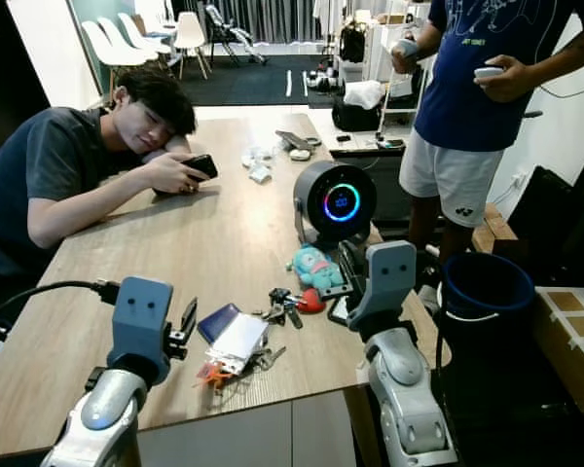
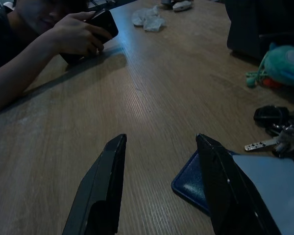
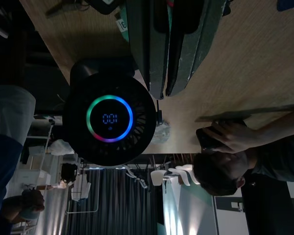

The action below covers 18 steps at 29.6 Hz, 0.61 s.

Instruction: Hang keys on a hook

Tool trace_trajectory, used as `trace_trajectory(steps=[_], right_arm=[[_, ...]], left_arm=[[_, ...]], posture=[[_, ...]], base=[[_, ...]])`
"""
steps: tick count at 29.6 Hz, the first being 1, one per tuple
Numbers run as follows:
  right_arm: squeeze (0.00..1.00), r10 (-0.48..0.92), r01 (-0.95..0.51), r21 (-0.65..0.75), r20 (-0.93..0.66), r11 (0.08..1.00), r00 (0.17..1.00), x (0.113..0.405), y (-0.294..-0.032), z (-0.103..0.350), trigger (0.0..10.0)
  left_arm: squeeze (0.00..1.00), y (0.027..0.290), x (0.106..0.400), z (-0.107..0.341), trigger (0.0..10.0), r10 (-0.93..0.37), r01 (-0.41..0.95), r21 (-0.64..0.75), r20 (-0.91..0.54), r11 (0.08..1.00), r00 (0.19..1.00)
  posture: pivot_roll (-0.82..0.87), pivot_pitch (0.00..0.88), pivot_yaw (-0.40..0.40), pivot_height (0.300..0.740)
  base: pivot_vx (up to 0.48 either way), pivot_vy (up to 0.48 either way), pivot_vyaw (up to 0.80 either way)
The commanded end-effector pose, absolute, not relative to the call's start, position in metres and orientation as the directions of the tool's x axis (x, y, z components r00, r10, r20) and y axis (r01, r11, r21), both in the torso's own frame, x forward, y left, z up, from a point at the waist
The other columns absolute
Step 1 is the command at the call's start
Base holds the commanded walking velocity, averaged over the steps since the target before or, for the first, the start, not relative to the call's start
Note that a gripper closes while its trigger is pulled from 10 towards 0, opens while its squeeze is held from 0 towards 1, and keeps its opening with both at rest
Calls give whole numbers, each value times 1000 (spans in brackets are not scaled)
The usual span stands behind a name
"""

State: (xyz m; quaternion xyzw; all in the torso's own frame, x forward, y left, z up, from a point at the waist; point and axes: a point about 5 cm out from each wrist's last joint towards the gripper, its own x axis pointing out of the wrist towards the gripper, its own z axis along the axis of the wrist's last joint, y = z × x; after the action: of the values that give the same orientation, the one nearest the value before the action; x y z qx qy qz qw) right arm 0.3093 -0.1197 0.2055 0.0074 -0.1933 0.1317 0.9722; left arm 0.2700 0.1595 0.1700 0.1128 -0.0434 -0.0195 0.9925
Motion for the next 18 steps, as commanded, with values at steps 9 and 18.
trace_trajectory(steps=[9,18], right_arm=[[0,273,-276,-39,329,960,904,310,-121,196,10000],[0,167,-154,-64,325,986,931,321,-151,201,10000]], left_arm=[[0,144,266,146,10000,-206,223,269,-92,937,974],[0,124,260,157,10000,-365,371,196,-68,908,929]], posture=[[98,108,29,740],[90,117,39,740]], base=[[0,0,0],[0,0,0]])
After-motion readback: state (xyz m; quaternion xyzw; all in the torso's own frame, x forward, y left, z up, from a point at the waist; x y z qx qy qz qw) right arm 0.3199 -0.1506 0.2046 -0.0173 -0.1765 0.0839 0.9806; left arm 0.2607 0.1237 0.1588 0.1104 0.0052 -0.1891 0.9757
